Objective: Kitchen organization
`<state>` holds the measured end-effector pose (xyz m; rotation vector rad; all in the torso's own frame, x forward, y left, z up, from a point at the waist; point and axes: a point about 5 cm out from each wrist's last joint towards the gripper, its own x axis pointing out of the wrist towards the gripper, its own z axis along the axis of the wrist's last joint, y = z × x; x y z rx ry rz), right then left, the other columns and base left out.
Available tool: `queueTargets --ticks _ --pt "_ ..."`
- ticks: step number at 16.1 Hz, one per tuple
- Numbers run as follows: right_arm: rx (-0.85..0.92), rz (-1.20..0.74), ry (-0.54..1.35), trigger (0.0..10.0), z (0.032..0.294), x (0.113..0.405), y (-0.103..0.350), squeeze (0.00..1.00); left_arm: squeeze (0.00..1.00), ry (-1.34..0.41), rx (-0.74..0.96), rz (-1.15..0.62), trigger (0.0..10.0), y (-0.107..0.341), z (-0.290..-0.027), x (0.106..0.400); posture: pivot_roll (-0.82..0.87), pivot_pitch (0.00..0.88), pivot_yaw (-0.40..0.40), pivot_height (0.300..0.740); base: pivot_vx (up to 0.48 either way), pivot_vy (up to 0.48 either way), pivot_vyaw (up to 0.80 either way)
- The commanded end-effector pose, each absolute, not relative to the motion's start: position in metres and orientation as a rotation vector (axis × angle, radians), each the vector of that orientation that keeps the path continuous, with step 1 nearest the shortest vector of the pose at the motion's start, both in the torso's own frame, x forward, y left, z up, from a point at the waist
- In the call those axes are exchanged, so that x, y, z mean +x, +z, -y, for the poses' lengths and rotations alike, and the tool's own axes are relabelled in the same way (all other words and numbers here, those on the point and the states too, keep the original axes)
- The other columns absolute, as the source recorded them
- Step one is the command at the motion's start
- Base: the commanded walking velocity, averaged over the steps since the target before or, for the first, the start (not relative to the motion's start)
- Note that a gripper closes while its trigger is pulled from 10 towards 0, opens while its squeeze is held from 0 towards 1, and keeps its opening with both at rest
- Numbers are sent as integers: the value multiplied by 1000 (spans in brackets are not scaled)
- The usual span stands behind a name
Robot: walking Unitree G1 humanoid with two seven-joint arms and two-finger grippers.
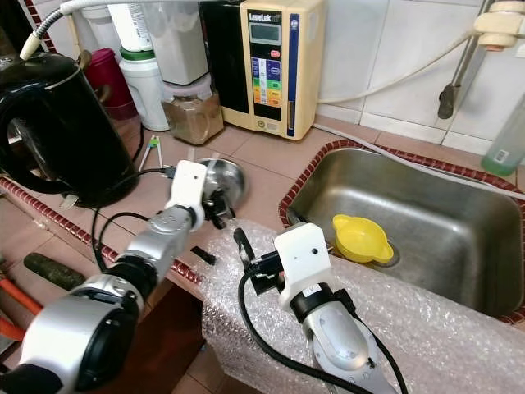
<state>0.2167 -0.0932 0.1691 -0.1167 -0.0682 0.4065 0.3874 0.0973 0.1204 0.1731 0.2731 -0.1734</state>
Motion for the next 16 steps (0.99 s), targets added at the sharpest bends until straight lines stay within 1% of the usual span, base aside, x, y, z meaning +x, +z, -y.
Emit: queueTargets --ticks 1,4,9,13,16 --pt "-111 50 407 10000 93 218 167 0 0 -160 188 -327 0 112 -106 385 -80 0 101 740 0 0 0" --pt "-101 -14 386 10000 95 221 158 0 0 -164 196 -337 0 108 -112 383 -66 0 98 740 0 0 0" --pt "-112 -35 387 10000 96 223 153 0 0 -232 206 -316 0 107 -107 381 -57 0 91 740 0 0 0" --pt "-128 -41 372 10000 99 226 151 0 0 -335 183 -175 0 108 -93 374 -49 0 81 740 0 0 0" --pt "-140 -40 365 10000 101 228 150 0 0 -366 178 -145 0 102 -90 367 -44 0 68 740 0 0 0"
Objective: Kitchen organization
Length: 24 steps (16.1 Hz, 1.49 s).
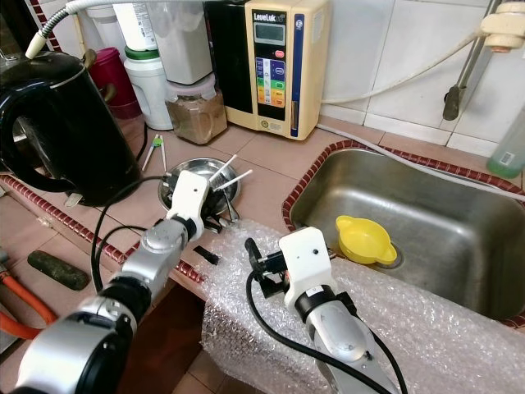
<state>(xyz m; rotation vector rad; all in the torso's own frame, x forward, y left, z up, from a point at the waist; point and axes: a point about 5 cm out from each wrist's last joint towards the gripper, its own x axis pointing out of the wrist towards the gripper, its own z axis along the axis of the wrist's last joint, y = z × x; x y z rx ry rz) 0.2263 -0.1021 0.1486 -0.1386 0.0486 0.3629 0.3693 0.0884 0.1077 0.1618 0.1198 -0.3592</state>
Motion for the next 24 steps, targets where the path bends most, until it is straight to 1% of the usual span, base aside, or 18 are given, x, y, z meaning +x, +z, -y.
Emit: queueTargets --ticks 1,6,8,9,11,12,14,15,16,17,18,19,21,22,24 --pt "-145 -37 364 10000 102 229 151 0 0 -376 176 -144 0 99 -90 365 -41 0 62 740 0 0 0" --pt "-169 -28 371 10000 104 233 152 0 0 -408 171 -86 0 104 -90 363 -38 0 52 740 0 0 0" --pt "-174 -27 367 10000 105 233 152 0 0 -445 160 9 0 115 -87 362 -40 0 50 740 0 0 0" --pt "-178 -27 366 10000 105 233 152 0 0 -476 160 88 0 123 -84 359 -41 0 49 740 0 0 0" --pt "-180 -27 366 10000 106 233 152 0 0 -507 156 158 0 130 -80 355 -42 0 47 740 0 0 0" --pt "-188 -23 369 10000 105 233 152 0 0 -511 153 220 0 137 -77 353 -41 0 45 740 0 0 0" --pt "-191 -23 368 10000 106 233 152 0 0 -518 147 258 0 143 -74 352 -39 0 42 740 0 0 0" --pt "-195 -22 368 10000 106 234 152 0 0 -537 188 282 0 145 -72 350 -38 0 42 740 0 0 0" --pt "-198 -20 367 10000 106 235 152 0 0 -549 230 282 7922 143 -71 350 -39 0 41 740 0 0 0" --pt "-199 -19 366 10000 106 235 153 0 0 -550 244 279 10000 142 -70 350 -39 0 41 740 0 0 0" --pt "-201 -17 365 10000 106 235 153 0 561 -546 259 285 10000 143 -69 352 -39 0 41 740 0 0 0" --pt "-202 -19 365 10000 106 234 152 0 1000 -543 266 290 10000 144 -68 353 -39 0 41 740 0 0 0" --pt "-201 -21 363 10000 106 231 152 0 1000 -546 318 300 10000 146 -63 355 -53 0 45 740 0 0 0" --pt "-200 -28 359 10000 106 228 151 0 1000 -577 344 298 10000 144 -59 355 -55 0 46 740 0 0 0" --pt "-200 -34 357 10000 106 224 150 0 1000 -589 367 291 10000 146 -53 358 -67 0 51 740 0 0 0"
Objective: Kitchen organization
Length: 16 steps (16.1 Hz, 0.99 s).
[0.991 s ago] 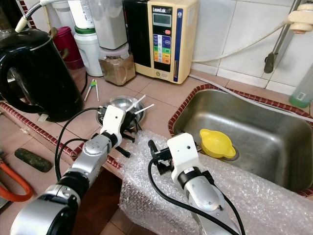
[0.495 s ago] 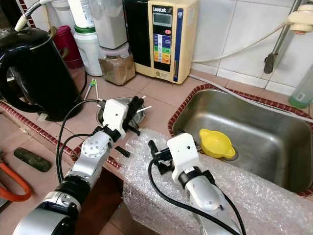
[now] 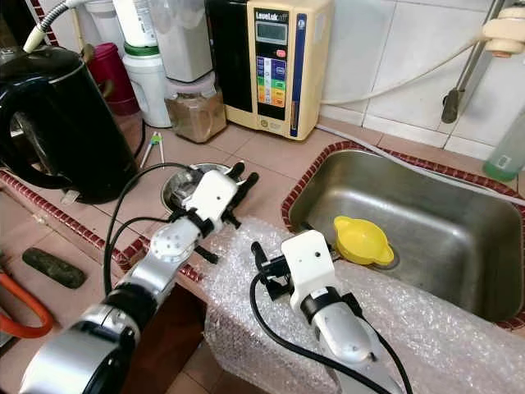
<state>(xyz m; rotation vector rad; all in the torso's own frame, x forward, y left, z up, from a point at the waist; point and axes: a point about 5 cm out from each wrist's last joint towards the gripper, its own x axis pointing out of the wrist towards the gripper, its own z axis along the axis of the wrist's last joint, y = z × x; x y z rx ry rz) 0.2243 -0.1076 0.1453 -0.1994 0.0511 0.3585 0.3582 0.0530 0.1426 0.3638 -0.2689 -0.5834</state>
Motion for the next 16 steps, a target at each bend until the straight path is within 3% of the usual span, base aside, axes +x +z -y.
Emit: queueTargets --ticks 1,16 --pt "-200 -41 352 10000 107 221 149 0 1000 -590 391 284 10000 147 -50 361 -83 0 59 740 0 0 0" --pt "-215 -46 335 10000 107 214 152 0 1000 -485 564 184 10000 130 -35 363 -128 0 71 740 0 0 0"
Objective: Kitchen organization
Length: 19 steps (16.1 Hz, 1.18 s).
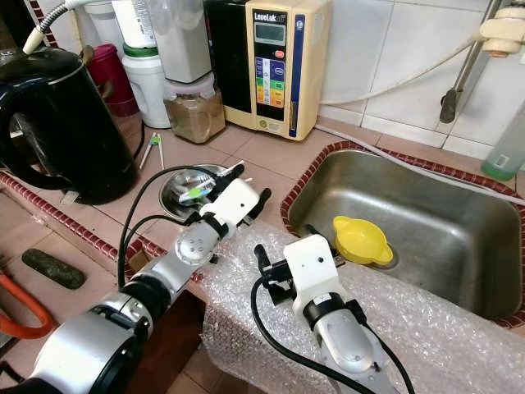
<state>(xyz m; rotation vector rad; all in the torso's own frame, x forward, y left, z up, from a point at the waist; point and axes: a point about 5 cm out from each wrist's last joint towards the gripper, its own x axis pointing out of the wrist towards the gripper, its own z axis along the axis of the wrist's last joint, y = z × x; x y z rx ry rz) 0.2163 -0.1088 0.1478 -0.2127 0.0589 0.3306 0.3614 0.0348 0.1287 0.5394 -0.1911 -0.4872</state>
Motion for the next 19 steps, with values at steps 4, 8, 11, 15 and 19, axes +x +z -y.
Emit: queueTargets --ticks 4,8,11,15,19 --pt "-221 -51 331 10000 107 211 152 0 1000 -498 611 201 10000 134 -24 363 -143 3 73 740 0 0 0" --pt "-222 -52 331 10000 107 212 152 0 1000 -499 590 108 10000 127 -23 364 -136 2 74 740 0 0 0" --pt "-222 -50 334 10000 106 213 152 0 1000 -479 617 72 10000 125 -26 366 -137 3 73 740 0 0 0" --pt "-225 -51 337 10000 105 212 152 0 0 -423 668 29 10000 127 -32 373 -138 5 74 740 0 0 0" --pt "-230 -46 343 10000 103 214 152 0 0 -333 625 -15 10000 132 -53 381 -126 2 72 740 0 0 0"
